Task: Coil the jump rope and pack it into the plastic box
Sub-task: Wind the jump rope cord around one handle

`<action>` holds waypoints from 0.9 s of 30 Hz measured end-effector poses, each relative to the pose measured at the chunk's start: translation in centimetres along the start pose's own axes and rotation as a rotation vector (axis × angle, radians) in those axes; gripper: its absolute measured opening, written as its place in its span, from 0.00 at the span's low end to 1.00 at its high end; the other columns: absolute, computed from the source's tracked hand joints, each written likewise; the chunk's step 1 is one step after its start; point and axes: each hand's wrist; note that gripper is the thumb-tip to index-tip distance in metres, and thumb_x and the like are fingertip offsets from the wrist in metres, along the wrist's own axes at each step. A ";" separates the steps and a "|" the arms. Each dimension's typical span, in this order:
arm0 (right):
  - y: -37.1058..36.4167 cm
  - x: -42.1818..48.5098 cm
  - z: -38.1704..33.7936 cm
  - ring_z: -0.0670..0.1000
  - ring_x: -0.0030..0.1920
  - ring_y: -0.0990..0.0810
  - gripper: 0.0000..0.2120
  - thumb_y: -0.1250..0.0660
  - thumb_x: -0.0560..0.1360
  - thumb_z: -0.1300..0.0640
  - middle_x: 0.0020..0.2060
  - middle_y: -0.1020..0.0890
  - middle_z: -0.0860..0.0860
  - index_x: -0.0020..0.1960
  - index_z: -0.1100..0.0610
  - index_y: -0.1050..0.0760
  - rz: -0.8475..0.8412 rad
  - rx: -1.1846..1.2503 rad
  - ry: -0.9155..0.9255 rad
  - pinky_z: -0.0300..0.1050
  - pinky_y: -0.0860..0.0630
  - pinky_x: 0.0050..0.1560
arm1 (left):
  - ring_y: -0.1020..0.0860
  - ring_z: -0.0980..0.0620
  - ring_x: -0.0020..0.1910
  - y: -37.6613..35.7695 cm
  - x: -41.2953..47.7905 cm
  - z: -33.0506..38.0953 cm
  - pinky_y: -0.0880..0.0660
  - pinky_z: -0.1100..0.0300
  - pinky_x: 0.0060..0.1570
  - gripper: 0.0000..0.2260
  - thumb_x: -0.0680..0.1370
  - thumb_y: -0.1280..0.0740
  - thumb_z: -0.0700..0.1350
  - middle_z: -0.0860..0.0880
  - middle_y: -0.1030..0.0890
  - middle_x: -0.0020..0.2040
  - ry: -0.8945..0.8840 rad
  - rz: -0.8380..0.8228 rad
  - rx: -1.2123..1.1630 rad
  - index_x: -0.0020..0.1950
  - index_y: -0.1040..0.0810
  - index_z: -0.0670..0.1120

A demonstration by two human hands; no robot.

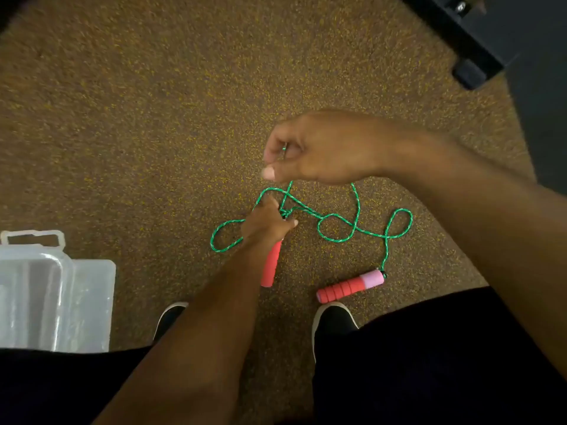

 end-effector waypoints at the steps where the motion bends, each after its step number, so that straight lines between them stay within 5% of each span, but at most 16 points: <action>1: 0.2 -0.1 -0.2 0.41 0.37 0.28 0.16 0.33 0.77 0.42 0.39 0.25 0.41 0.59 0.49 0.22 -0.026 -0.007 -0.013 0.40 0.34 0.37 | 0.22 0.41 0.62 0.0 -0.1 0.3 0.26 0.48 0.59 0.26 0.71 0.26 0.56 0.44 0.20 0.62 0.000 0.010 0.017 0.64 0.31 0.49; 5: 0.3 0.0 0.3 0.43 0.38 0.27 0.15 0.32 0.77 0.44 0.38 0.24 0.41 0.58 0.52 0.22 -0.052 -0.003 -0.037 0.40 0.33 0.38 | 0.20 0.44 0.56 0.7 -0.2 0.7 0.25 0.52 0.54 0.22 0.69 0.26 0.49 0.46 0.19 0.56 -0.057 -0.062 -0.010 0.60 0.26 0.49; 7: 0.8 -0.3 0.7 0.43 0.37 0.26 0.13 0.31 0.77 0.47 0.42 0.20 0.44 0.58 0.53 0.21 -0.046 0.039 -0.057 0.39 0.31 0.40 | 0.19 0.46 0.47 3.5 -1.1 2.1 0.24 0.52 0.44 0.17 0.65 0.30 0.53 0.46 0.17 0.47 -0.150 -0.172 -0.174 0.50 0.20 0.46; 11: 2.1 -1.5 1.0 0.52 0.50 0.20 0.15 0.32 0.78 0.56 0.54 0.17 0.51 0.64 0.55 0.24 0.060 0.154 -0.103 0.44 0.24 0.53 | 0.28 0.59 0.26 13.7 -5.5 8.3 0.35 0.64 0.27 0.06 0.63 0.37 0.44 0.48 0.24 0.32 -0.457 -0.344 -0.366 0.36 0.23 0.45; 14: 3.7 -3.5 0.0 0.53 0.40 0.23 0.16 0.36 0.81 0.53 0.45 0.19 0.55 0.65 0.61 0.25 0.228 0.598 -0.051 0.44 0.26 0.41 | 0.23 0.56 0.34 21.8 -10.6 12.2 0.31 0.61 0.35 0.06 0.67 0.37 0.41 0.48 0.19 0.36 -0.679 -0.335 -0.313 0.40 0.22 0.49; 18: 5.1 -7.0 -2.6 0.46 0.34 0.25 0.21 0.43 0.81 0.42 0.34 0.21 0.50 0.48 0.57 0.21 0.389 0.860 0.064 0.42 0.31 0.39 | 0.21 0.52 0.38 29.4 -17.0 14.1 0.26 0.59 0.44 0.07 0.71 0.35 0.40 0.42 0.17 0.39 -0.850 -0.292 -0.194 0.45 0.18 0.44; 23: 7.7 -11.2 -8.7 0.44 0.25 0.38 0.25 0.47 0.81 0.40 0.23 0.35 0.46 0.40 0.58 0.25 0.579 0.899 0.106 0.40 0.35 0.31 | 0.27 0.58 0.30 34.1 -23.6 13.7 0.28 0.62 0.38 0.11 0.82 0.36 0.44 0.49 0.23 0.31 -0.976 -0.138 -0.229 0.46 0.19 0.39; 27: 9.5 -13.9 -12.4 0.42 0.25 0.38 0.21 0.47 0.83 0.44 0.23 0.32 0.42 0.40 0.56 0.27 0.657 0.896 0.217 0.41 0.39 0.31 | 0.28 0.56 0.32 35.7 -27.4 13.3 0.25 0.63 0.38 0.14 0.84 0.40 0.45 0.46 0.20 0.37 -1.037 -0.148 -0.459 0.48 0.20 0.38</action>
Point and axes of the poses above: each hand's wrist, its own x-axis towards the middle knuckle, its own y-axis out of the back of the hand, z = x × y
